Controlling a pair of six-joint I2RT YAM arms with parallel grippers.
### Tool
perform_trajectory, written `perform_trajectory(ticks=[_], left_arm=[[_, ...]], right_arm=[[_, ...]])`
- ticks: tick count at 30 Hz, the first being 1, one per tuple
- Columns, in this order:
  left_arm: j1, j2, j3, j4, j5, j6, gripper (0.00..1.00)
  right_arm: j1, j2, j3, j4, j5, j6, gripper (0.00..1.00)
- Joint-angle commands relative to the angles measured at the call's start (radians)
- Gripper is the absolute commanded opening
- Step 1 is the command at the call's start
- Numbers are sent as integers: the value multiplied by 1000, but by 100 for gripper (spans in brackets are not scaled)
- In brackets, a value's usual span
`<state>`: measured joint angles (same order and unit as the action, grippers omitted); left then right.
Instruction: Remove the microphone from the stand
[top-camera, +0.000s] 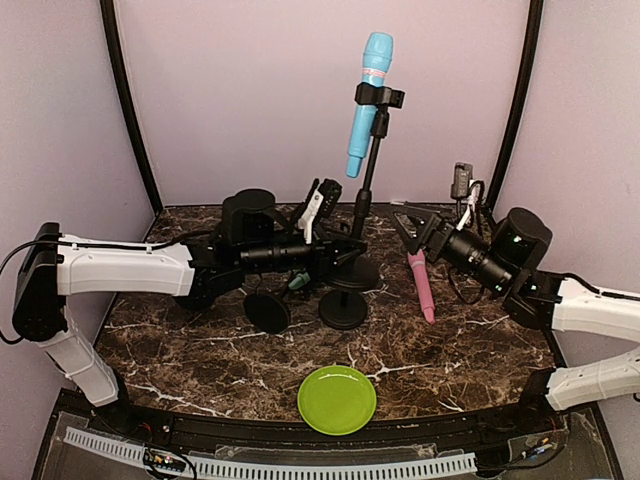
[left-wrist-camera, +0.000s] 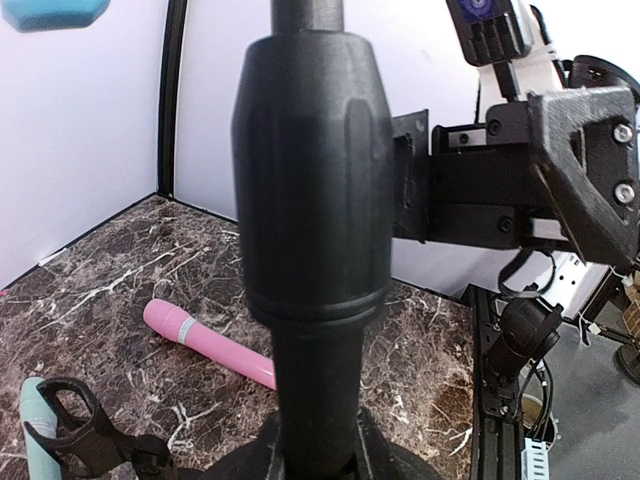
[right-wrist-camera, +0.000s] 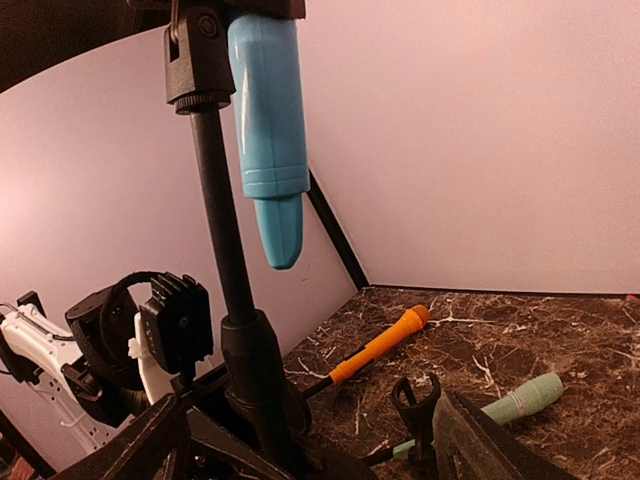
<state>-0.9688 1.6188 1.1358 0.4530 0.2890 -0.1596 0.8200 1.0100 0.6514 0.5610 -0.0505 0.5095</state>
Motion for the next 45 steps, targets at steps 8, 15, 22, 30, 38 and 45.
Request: perform_trajectory(ticks=[8, 15, 22, 30, 38, 45], left_arm=[[-1, -43, 34, 51, -34, 13, 0], [-1, -51, 15, 67, -11, 14, 0], [1, -50, 19, 58, -14, 23, 0], [19, -60, -3, 76, 105, -5, 0], [83, -56, -43, 220, 485, -114, 0], [87, -46, -48, 223, 570, -116, 0]], right_arm=[[132, 134, 163, -57, 236, -30, 79], [136, 239, 263, -133, 221, -30, 53], [139, 246, 258, -102, 204, -29, 23], [73, 178, 164, 4, 47, -6, 0], [-83, 152, 116, 185, -503, 74, 0], [-106, 208, 171, 224, -773, 130, 0]])
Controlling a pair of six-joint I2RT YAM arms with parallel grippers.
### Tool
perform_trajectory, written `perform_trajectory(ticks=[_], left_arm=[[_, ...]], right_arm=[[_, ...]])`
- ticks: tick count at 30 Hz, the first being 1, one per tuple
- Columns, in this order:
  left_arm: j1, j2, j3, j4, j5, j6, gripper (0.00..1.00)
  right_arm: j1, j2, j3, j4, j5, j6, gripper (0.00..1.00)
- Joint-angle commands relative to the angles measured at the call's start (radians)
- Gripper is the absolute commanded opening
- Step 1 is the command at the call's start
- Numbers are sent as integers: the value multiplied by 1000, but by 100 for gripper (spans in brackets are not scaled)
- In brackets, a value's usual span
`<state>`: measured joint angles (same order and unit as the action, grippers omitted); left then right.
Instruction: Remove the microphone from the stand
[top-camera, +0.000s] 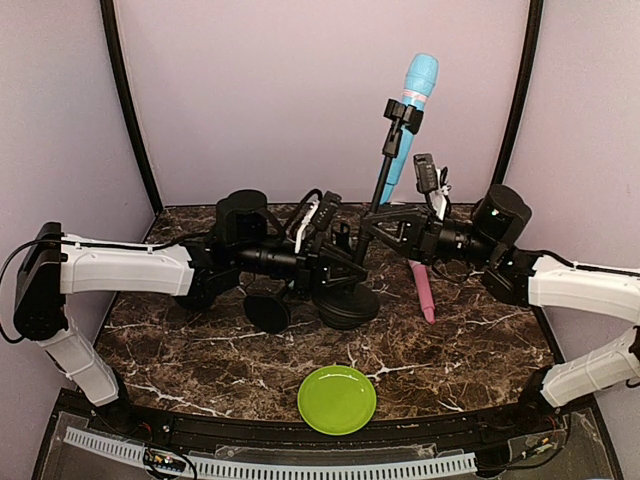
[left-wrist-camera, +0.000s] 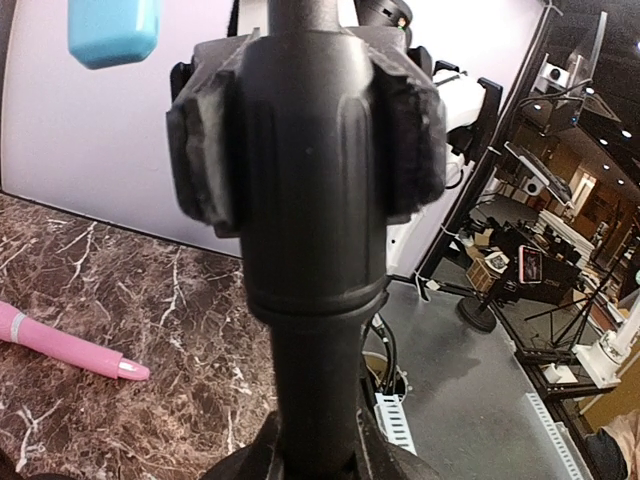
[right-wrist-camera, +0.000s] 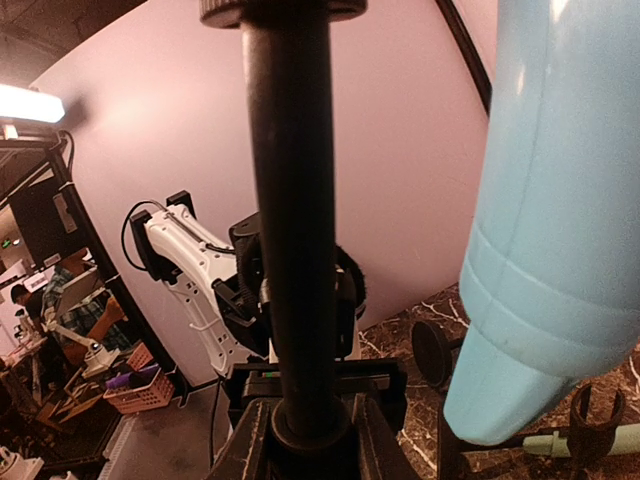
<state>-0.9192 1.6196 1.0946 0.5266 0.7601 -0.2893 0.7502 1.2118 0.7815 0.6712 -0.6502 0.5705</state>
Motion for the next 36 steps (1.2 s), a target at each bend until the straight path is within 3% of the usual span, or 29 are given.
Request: perform_trajectory(ticks=[1, 10, 16, 22, 27, 36], left_arm=[[36, -50, -7, 145, 96, 21, 0], [38, -60, -14, 116, 24, 61, 0], [36, -87, -37, 111, -42, 90, 0], [38, -126, -69, 120, -124, 113, 0], [36, -142, -88, 138, -178, 111, 0], [36, -131, -91, 135, -321, 105, 0]], right_arm=[[-37, 11, 45, 115, -182, 70, 0], [-44, 28, 44, 107, -139, 60, 2], [-69, 2, 15, 99, -67, 62, 50], [-97, -35, -25, 88, 4, 65, 76], [-105, -54, -50, 81, 60, 74, 84], [-90, -141, -96, 34, 365, 119, 90]])
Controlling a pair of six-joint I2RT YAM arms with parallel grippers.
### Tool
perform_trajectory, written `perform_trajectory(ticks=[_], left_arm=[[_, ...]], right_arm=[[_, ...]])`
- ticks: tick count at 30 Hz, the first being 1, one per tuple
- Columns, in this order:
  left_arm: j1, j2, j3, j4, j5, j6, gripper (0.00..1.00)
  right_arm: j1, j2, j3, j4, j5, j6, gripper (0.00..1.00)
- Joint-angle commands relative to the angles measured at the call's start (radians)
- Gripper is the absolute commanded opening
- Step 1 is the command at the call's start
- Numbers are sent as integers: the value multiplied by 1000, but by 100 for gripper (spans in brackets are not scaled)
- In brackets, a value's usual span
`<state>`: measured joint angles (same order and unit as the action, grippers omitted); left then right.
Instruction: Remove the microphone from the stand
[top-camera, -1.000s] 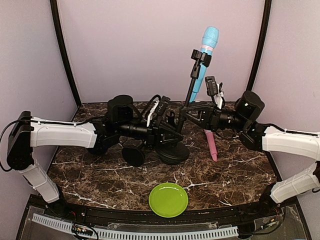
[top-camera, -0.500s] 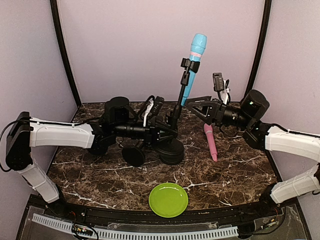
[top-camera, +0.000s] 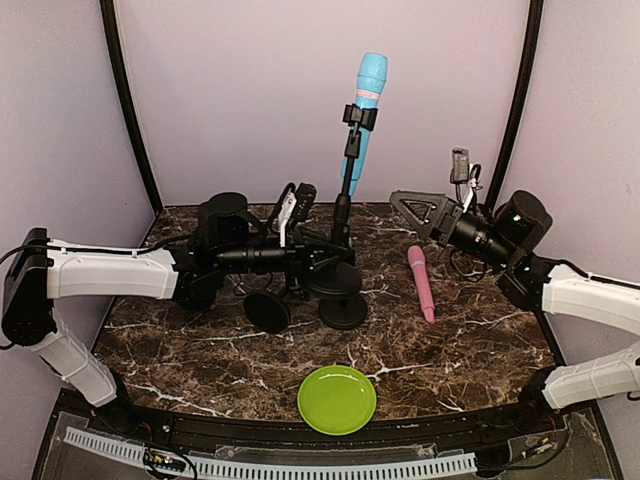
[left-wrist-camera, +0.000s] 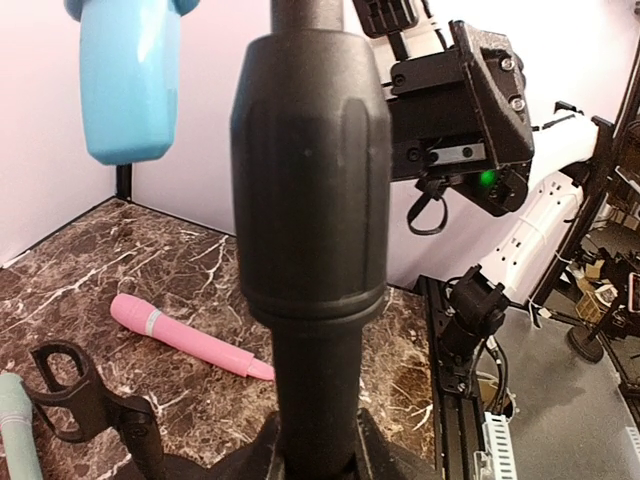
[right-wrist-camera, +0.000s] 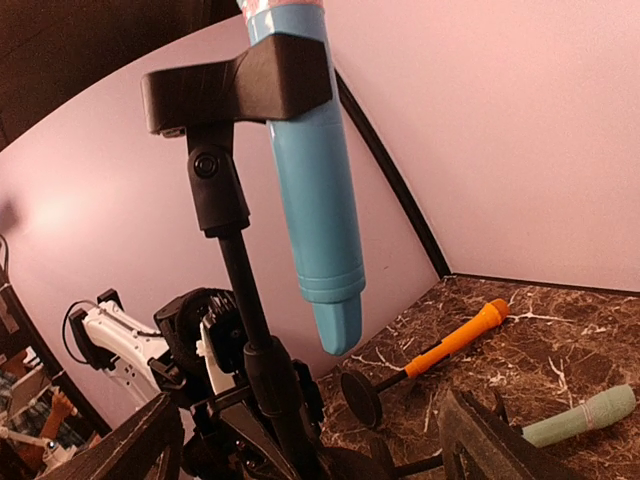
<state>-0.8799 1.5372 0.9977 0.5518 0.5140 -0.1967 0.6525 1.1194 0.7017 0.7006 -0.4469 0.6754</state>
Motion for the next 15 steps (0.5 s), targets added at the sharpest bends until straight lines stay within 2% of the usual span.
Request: perform_trajectory(ticks=[1, 6, 10, 15], left_arm=[[-3, -47, 4, 113, -83, 8, 0], [-2, -44, 7, 113, -114, 8, 0], [-2, -45, 7, 108, -134, 9, 0], [-3, -42, 9, 103, -132, 0, 0]], right_arm=[[15, -53, -16, -8, 179, 8, 90], [105, -38, 15, -55, 286, -25, 88], [189, 40, 131, -187, 353, -87, 77], [249, 136, 203, -205, 361, -119, 69]])
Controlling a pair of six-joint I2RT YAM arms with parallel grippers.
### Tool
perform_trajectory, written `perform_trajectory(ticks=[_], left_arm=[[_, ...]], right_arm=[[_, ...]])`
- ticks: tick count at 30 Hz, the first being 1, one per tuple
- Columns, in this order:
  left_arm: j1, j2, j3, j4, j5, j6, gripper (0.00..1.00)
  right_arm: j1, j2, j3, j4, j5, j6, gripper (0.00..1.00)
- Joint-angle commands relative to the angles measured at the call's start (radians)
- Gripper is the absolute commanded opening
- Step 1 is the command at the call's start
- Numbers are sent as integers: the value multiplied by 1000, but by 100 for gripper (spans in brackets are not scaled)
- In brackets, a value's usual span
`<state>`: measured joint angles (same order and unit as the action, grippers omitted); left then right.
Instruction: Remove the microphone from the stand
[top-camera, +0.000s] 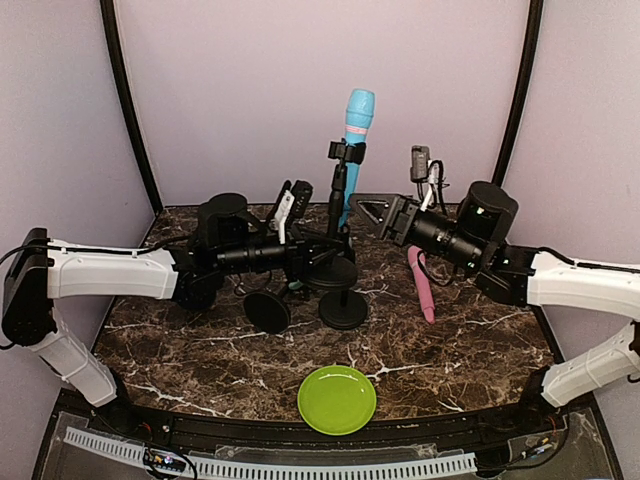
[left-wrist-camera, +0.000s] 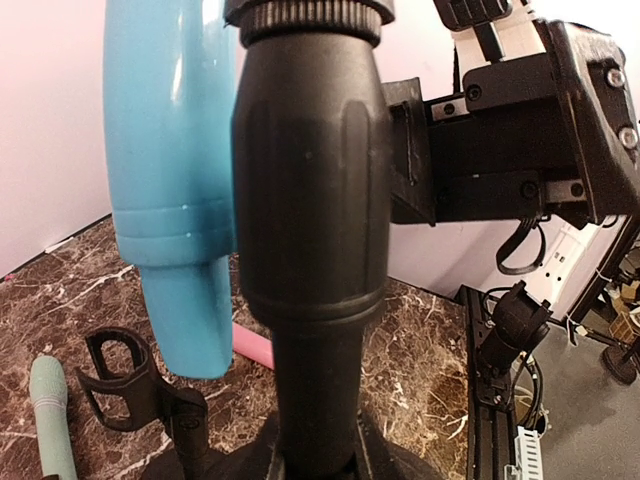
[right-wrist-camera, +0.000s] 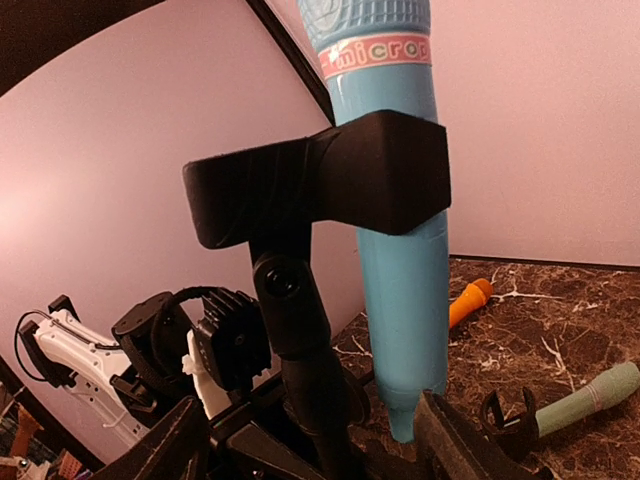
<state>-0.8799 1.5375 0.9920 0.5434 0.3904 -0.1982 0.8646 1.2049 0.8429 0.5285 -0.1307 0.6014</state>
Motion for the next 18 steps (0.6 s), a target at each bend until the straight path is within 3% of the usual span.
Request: perform_trajectory(ticks=[1, 14, 18], left_arm=[[-3, -42, 14, 112, -7, 0, 0], [-3, -44, 3, 111, -8, -4, 0], [-2, -49, 0, 106, 1, 2, 0]], right_arm=[[43, 68, 72, -37, 43, -48, 67], [92, 136, 127, -33, 64, -73, 43], [92, 117, 108, -38, 119, -85, 43]])
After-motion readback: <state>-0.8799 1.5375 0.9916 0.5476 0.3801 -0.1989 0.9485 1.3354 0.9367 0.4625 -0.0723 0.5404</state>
